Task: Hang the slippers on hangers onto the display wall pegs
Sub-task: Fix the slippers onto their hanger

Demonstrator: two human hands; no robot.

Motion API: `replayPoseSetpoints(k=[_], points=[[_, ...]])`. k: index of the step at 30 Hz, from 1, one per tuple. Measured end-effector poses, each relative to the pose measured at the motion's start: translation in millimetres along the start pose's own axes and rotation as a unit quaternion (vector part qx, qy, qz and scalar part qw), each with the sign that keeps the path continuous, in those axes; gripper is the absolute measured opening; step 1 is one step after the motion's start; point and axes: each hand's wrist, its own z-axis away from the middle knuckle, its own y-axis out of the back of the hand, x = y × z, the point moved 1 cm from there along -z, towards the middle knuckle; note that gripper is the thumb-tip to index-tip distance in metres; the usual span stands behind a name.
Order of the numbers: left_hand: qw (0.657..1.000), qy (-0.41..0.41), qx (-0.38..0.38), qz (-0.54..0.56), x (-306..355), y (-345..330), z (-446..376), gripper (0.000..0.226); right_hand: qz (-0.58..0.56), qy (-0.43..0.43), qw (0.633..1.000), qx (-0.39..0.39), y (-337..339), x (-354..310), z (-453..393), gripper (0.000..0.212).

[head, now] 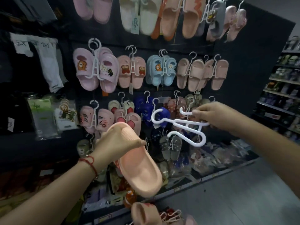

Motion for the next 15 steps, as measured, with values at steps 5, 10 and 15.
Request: replayPoseSetpoints(k=[5,10,15], points=[[0.992,0.005,0.012,0.126,-10.6,5.6,-11.7,0.082,-0.208,-0.021,0.976,0.057,-69.3,2.0,38.1,0.023],[0.991,-0.031,0.023,0.13,-9.7,22.0,-6.4,0.061,-0.296,0.016,0.951,0.082,-134.8,-19.9,49.3,0.025],[0.998,-0.05,0.031,-0.013,-8.9,26.8,7.6,0.086,-0.355,0.019,0.928,0.115,-164.1,-51.2,38.8,0.024]])
